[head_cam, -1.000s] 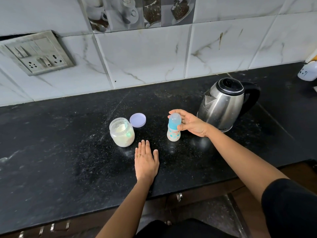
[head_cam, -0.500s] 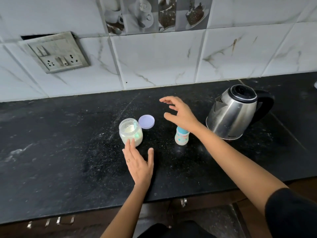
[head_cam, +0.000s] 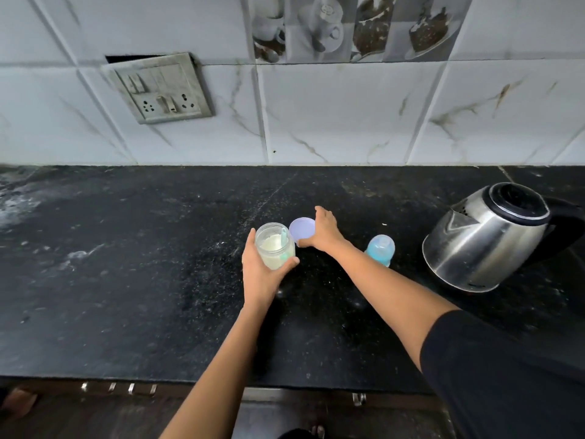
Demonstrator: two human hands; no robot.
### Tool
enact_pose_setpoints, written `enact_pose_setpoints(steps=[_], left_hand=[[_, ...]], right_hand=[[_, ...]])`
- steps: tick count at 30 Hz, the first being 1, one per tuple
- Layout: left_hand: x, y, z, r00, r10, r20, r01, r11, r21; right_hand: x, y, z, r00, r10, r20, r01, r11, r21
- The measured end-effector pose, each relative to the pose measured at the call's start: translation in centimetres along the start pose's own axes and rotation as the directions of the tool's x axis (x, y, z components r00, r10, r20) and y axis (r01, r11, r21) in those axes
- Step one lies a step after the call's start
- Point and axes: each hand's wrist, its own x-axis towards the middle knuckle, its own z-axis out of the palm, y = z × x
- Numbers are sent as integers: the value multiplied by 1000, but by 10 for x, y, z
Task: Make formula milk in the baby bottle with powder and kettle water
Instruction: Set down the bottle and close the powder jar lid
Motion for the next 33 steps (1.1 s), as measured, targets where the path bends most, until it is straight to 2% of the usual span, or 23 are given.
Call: enact_pose_setpoints(steps=[4,6,9,11,13,15,16,23,27,29,33], left_hand=[[6,-8,3,999,-47,9,47,999,2],[7,-6,2,1000,-24,12,24,1000,-11],[11,-8,0,1000,-1,20,1,1000,0],[13,-10,-1,1000,-3,25,2,1000,5],[13,-12,-1,1000,-9,26,9,1000,-3],[14,-14,1,1000,-22,21,22,1000,-18],[14,-15,2,999,-30,20,30,999,-30],[13,-17,8,997,-75,11,76,994,-83],[15,-18,9,992,-125,18,126,989,-73],[15,-19,10,991,-135,12,135,988,-76],[15,-19,11,989,-147,8,147,984,-99]], right_hand=[[9,5,9,998,34,43,-33,999,-31],[9,5,10,999,20,40,-18,999,-51],[9,-3,-2,994,-107,29,110,979,-170],[7,-13,-22,958,-278,75,288,912,-292],[3,-27,-48,875,-433,217,484,766,-422],[-3,-42,-71,798,-491,349,602,638,-481],[-6,-49,-79,775,-497,389,632,607,-483],[-19,-83,-74,687,-494,533,699,651,-297],[-19,-88,-49,644,-488,589,733,614,-292],[-19,-87,-41,642,-493,588,736,611,-291],[-23,-88,-39,686,-499,530,710,619,-337]])
